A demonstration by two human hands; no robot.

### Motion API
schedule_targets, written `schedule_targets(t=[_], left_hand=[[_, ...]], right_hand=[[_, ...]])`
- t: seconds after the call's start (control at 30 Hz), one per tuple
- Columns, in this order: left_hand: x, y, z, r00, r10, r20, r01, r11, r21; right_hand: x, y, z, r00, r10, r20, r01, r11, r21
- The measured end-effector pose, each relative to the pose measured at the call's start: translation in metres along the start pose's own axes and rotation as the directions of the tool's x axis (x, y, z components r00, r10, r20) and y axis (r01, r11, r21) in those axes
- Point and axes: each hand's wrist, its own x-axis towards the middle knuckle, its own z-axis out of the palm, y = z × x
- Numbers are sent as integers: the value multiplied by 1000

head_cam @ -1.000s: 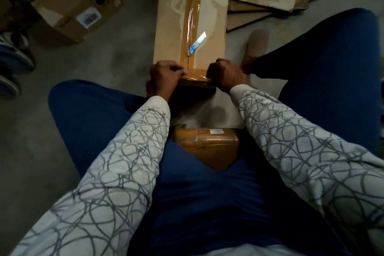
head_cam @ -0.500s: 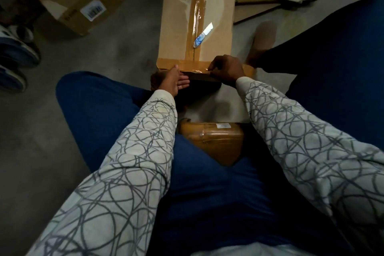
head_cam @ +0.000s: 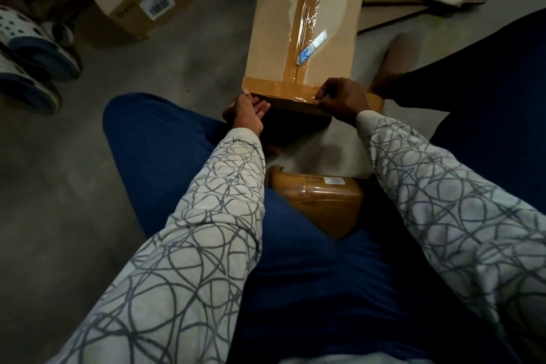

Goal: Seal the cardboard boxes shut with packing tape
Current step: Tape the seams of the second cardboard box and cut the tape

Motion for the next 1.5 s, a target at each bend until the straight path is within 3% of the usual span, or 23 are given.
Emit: schedule_targets(t=[0.2,0.4,0.6,0.73,0.87,0.93,1.0,1.1,1.23,1.3,1.4,1.5], left_hand=[[5,2,4,991,47,-127,-48,999,-2],[4,-1,0,996,38,-84,-33,998,61],[13,19,-2,988,32,-148,-26,999,42],[9,20,15,995,77,-68,-56,964,258],[19,10,15,965,186,-185,-132,953,273],[6,-6,17,988,134,-74,-116,971,208],[-17,-23,25,996,-3,86,-10,988,151],[-22,-43,31,990,-74,121,55,986,156],[-13,-50,27,987,35,155,-78,957,279],[-8,-40,24,982,85,170,-129,956,262],[13,-23,14,978,208,29,-209,947,242],[18,-8,2,911,399,-102,-318,840,439]], right_hand=[[0,-1,0,1000,-3,8,3,1000,1],[0,2,2,1000,-6,6,6,1000,19],[1,0,2,1000,10,21,-10,1000,24],[3,0,5,1000,12,3,-12,1000,15],[4,-1,4,1000,17,23,-17,1000,-7],[5,-2,5,1000,21,21,-21,1000,-21],[5,-5,5,999,33,6,-32,999,-36],[4,-4,7,1000,22,-11,-22,998,-60],[2,-4,4,999,3,-41,-5,999,-48],[5,-4,1,998,-4,-55,2,999,-37],[9,-4,-2,999,-4,-46,2,1000,-28],[13,-1,-1,999,-8,-51,5,998,-55]])
